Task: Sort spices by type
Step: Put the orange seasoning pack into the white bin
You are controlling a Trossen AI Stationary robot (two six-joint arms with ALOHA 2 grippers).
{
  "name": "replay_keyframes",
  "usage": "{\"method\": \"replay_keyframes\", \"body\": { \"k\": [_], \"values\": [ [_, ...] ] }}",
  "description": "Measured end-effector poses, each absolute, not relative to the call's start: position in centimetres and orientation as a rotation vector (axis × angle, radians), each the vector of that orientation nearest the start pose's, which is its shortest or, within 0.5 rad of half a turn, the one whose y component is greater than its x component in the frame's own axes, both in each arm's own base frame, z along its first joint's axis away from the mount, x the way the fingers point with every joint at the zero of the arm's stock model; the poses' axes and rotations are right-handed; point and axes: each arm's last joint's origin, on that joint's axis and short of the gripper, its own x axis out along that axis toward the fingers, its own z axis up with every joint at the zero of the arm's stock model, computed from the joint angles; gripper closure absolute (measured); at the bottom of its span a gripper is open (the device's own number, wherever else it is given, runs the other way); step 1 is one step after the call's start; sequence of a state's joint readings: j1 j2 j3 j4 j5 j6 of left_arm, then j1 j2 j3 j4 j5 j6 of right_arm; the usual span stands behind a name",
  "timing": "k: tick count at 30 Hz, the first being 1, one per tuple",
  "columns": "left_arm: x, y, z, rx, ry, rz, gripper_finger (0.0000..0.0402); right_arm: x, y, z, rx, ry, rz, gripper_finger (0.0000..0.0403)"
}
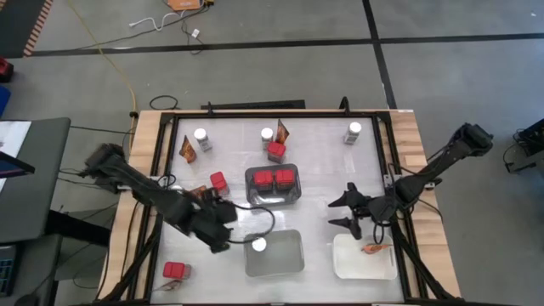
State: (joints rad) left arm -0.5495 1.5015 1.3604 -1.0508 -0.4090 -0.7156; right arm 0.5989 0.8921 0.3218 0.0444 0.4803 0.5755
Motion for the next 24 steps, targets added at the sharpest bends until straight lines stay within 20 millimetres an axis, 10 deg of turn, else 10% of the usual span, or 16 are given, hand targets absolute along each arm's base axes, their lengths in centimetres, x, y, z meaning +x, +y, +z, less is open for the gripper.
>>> {"method": "replay_keyframes", "body": {
  "k": [10, 24],
  "values": [
    [20.1, -11.1, 30.7, -0.441, 0.756, 0.231, 0.0124, 15.6, 8.2, 18.3, 0.32, 0.424, -0.059, 0.0097],
    [18.9, -9.6, 24.6, -0.318, 0.771, 0.407, 0.0127, 17.0, 4.6, 18.4, 0.364, 0.377, -0.273, 0.0097]
  ]
}}
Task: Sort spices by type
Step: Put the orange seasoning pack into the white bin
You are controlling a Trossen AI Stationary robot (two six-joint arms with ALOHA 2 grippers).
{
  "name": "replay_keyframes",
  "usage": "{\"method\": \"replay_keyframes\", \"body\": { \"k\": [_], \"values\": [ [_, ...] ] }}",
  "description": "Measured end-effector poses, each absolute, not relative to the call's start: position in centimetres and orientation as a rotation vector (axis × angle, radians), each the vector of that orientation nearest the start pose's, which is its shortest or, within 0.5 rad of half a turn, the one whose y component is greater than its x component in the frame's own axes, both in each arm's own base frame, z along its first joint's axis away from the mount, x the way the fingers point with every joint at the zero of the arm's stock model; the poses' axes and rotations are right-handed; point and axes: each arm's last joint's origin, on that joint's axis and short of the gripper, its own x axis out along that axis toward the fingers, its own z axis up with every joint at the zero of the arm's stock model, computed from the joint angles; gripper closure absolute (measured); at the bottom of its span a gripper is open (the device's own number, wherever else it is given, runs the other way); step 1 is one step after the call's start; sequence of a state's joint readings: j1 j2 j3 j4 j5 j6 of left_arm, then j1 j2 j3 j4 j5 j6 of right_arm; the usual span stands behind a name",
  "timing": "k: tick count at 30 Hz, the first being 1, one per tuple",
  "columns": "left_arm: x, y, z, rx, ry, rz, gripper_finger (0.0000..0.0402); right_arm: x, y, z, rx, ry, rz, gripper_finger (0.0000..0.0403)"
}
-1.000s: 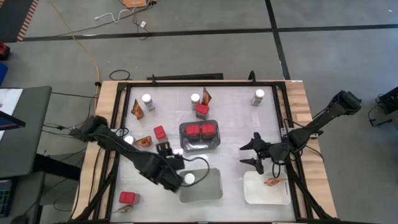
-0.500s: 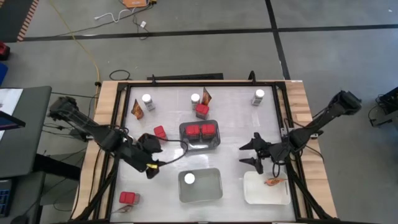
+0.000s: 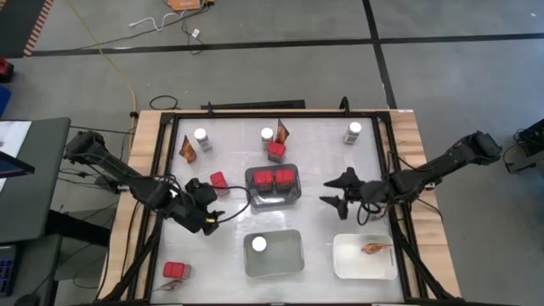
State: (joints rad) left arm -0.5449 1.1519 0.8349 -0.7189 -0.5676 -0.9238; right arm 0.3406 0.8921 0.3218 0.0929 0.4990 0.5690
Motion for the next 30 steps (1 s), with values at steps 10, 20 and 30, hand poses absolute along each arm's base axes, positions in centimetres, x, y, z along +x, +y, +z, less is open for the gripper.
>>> {"method": "replay_keyframes", "body": {
  "k": [10, 20, 30],
  "values": [
    [18.7, -9.5, 23.6, -0.409, 0.769, 0.437, 0.0139, 17.5, 2.8, 18.6, 0.391, 0.341, -0.371, 0.0097],
    [16.9, -5.0, 29.4, -0.339, 0.776, 0.534, 0.0139, 17.6, 2.1, 18.6, 0.397, 0.334, -0.405, 0.0097],
    [14.3, -2.5, 29.1, -0.354, 0.998, 0.618, 0.0139, 17.6, 2.2, 18.6, 0.397, 0.334, -0.405, 0.0097]
  ]
}}
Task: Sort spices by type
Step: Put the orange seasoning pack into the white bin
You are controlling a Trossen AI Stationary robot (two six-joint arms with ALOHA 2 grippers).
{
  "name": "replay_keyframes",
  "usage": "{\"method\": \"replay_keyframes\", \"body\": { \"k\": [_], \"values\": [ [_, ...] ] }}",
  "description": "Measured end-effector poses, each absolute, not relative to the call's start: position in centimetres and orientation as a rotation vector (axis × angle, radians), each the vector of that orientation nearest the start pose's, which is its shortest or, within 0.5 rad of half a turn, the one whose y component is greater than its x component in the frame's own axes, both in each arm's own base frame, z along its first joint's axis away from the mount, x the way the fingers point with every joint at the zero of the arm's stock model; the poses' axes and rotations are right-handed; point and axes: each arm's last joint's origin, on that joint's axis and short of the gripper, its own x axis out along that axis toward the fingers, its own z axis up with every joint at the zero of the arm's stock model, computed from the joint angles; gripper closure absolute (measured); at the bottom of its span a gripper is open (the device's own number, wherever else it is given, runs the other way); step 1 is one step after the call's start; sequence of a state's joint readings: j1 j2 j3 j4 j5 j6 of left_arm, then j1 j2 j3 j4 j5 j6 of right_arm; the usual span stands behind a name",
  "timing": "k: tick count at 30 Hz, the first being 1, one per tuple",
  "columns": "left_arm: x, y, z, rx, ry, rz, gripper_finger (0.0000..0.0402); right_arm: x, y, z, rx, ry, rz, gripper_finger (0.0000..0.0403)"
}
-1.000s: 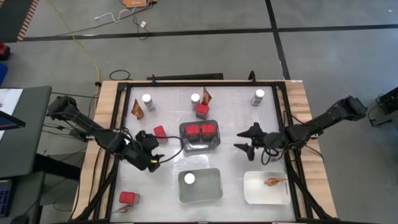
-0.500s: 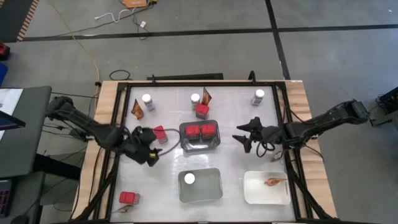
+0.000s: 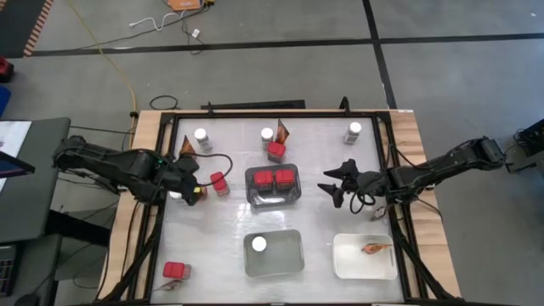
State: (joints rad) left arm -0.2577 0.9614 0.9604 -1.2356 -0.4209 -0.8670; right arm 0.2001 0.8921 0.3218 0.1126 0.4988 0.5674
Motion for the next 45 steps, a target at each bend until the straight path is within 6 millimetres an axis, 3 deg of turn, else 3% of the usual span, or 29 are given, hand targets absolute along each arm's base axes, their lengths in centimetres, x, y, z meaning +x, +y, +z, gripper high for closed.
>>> {"method": "replay_keyframes", "body": {
  "k": [17, 23, 29, 33, 39, 45],
  "values": [
    [16.1, -3.2, 26.6, -0.181, 1.297, 0.592, 0.0139, 17.6, 2.1, 18.6, 0.38, 0.338, -0.402, 0.0097],
    [16.2, -3.3, 26.5, -0.186, 1.297, 0.598, 0.015, 17.6, 2.2, 18.6, 0.38, 0.338, -0.401, 0.0097],
    [15.4, -3.1, 24.1, -0.237, 1.301, 0.606, 0.0159, 17.6, 2.3, 18.6, 0.379, 0.339, -0.393, 0.0097],
    [15.2, -3.2, 23.5, -0.248, 1.282, 0.595, 0.0167, 17.5, 2.5, 18.6, 0.377, 0.341, -0.384, 0.0097],
    [15.2, -3.1, 23.5, -0.246, 1.284, 0.596, 0.0225, 17.5, 2.4, 18.6, 0.379, 0.339, -0.385, 0.0097],
    [15.2, -3.1, 23.7, -0.222, 1.281, 0.581, 0.0332, 17.6, 2.4, 18.7, 0.386, 0.326, -0.384, 0.0097]
  ]
}}
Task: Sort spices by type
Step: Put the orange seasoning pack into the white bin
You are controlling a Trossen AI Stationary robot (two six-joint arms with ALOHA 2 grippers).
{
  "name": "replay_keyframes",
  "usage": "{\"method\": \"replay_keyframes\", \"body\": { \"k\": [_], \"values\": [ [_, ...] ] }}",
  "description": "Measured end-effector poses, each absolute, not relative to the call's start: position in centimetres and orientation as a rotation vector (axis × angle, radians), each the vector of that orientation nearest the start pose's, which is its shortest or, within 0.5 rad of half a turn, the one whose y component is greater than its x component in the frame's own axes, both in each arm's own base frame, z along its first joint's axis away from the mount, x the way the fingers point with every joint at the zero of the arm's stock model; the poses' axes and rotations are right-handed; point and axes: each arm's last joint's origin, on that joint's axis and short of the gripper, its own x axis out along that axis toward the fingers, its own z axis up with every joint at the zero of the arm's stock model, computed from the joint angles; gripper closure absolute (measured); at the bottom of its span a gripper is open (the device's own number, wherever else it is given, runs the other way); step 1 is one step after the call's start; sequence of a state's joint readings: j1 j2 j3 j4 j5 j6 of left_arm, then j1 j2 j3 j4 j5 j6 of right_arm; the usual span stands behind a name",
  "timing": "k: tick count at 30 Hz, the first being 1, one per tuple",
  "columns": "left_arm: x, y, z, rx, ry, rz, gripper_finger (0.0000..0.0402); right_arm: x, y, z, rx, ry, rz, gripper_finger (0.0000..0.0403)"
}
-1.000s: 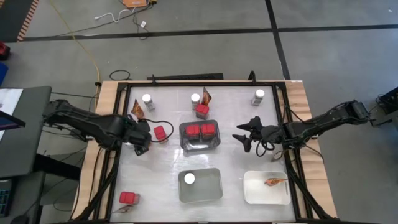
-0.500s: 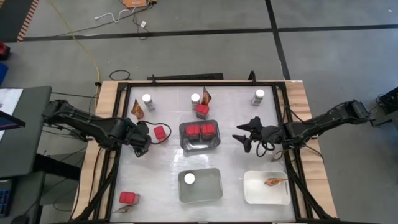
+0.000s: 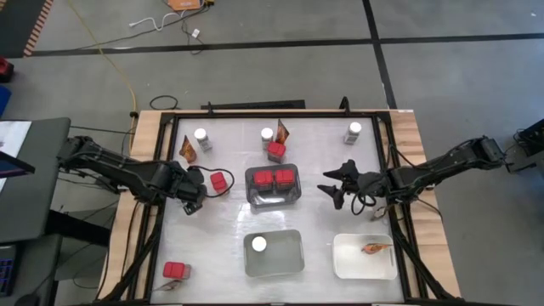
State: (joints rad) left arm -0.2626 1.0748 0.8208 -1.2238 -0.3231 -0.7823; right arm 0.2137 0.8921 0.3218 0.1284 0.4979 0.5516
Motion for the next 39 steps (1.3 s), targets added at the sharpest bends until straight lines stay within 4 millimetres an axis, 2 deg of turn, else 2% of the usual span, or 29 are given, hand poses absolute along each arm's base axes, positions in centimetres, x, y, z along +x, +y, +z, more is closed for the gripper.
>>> {"method": "replay_keyframes", "body": {
  "k": [3, 9, 15, 18, 24, 29, 36, 39],
  "values": [
    [15.6, -3.1, 24.7, -0.203, 1.246, 0.566, 0.0388, 17.7, 2.4, 18.9, 0.38, 0.315, -0.38, 0.0097],
    [16.8, -2.5, 28.6, -0.236, 1.126, 0.529, 0.0401, 17.8, 2.4, 19.3, 0.319, 0.28, -0.355, 0.0097],
    [18.5, -1.5, 32.7, -0.236, 1.009, 0.498, 0.0401, 18.3, 2.1, 20.8, 0.242, 0.146, -0.335, 0.0097],
    [19.0, -1.4, 33.2, -0.199, 1.01, 0.479, 0.0401, 18.4, 2.0, 20.9, 0.228, 0.138, -0.339, 0.0097],
    [19.4, -1.5, 32.3, -0.181, 1.056, 0.486, 0.0398, 18.3, 2.0, 20.8, 0.238, 0.15, -0.339, 0.0097],
    [19.5, -1.1, 32.2, -0.215, 1.054, 0.529, 0.0359, 18.3, 2.0, 20.8, 0.239, 0.149, -0.339, 0.0097],
    [19.2, -0.8, 32.1, -0.182, 1.066, 0.585, 0.0247, 18.3, 2.0, 20.6, 0.262, 0.163, -0.343, 0.0097],
    [19.1, -0.7, 32.1, -0.208, 1.06, 0.616, 0.0215, 18.2, 2.0, 20.2, 0.285, 0.2, -0.353, 0.0097]
  ]
}}
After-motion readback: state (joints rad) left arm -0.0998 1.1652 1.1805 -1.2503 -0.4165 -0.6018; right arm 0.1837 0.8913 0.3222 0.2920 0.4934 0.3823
